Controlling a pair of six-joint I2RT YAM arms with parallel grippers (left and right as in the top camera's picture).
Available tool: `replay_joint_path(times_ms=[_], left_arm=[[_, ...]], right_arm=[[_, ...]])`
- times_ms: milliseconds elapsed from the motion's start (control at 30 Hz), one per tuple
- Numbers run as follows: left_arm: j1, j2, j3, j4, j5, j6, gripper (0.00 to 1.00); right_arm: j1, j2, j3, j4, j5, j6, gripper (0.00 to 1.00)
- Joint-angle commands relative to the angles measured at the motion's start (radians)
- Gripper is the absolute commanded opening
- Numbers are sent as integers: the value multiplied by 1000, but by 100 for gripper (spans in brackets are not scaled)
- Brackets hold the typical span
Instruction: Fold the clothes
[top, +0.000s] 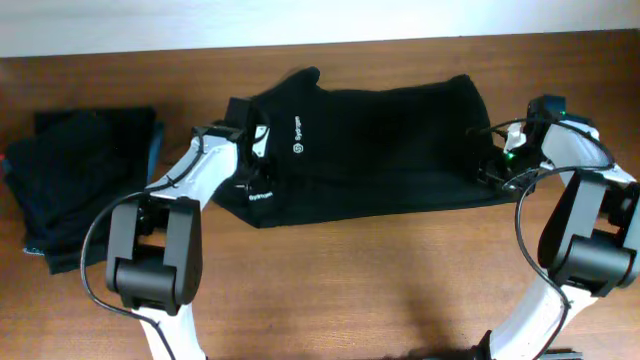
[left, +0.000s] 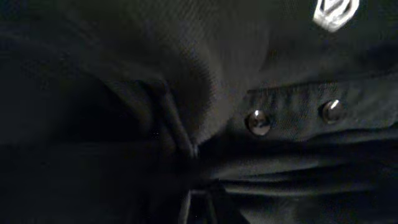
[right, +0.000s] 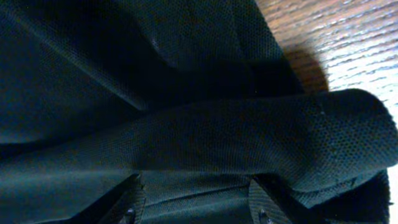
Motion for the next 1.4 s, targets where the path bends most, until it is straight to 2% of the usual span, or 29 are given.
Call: replay_joint_path(times_ms=[0, 100, 167, 200, 267, 333, 467, 567, 767, 933, 1100, 1367], left_arm=[[26, 3, 138, -43, -81, 16, 12], [26, -19, 237, -73, -81, 20, 14], [26, -29, 284, -68, -85, 40, 19], [26, -31, 304, -61, -97, 42, 33], [26, -31, 336, -32, -136, 42, 48], [26, -30, 340, 29, -164, 43, 53], [36, -18, 339, 144, -159, 65, 56], [48, 8, 339, 236, -146, 70, 58], [98, 119, 340, 432, 64, 79, 59], [149, 215, 343, 543, 108, 79, 59], [175, 294, 343, 666, 184, 77, 58], [176, 370, 343, 664, 245, 26, 58]], right_arm=[[-26, 0, 60, -60, 95, -8, 59], [-25, -56, 143, -108, 95, -8, 63], [-25, -84, 193, -122, 94, -8, 64], [-25, -97, 216, -125, 92, -8, 65], [-25, -116, 256, -125, 72, -13, 68], [-25, -120, 282, -125, 34, -37, 70], [-16, -116, 289, -98, -29, -74, 75], [10, -107, 288, -51, -34, -122, 83], [59, -79, 288, 90, -30, -176, 96], [63, -29, 288, 244, -41, -165, 98], [63, 27, 288, 298, -66, -165, 99], [65, 70, 288, 295, -63, -165, 99]])
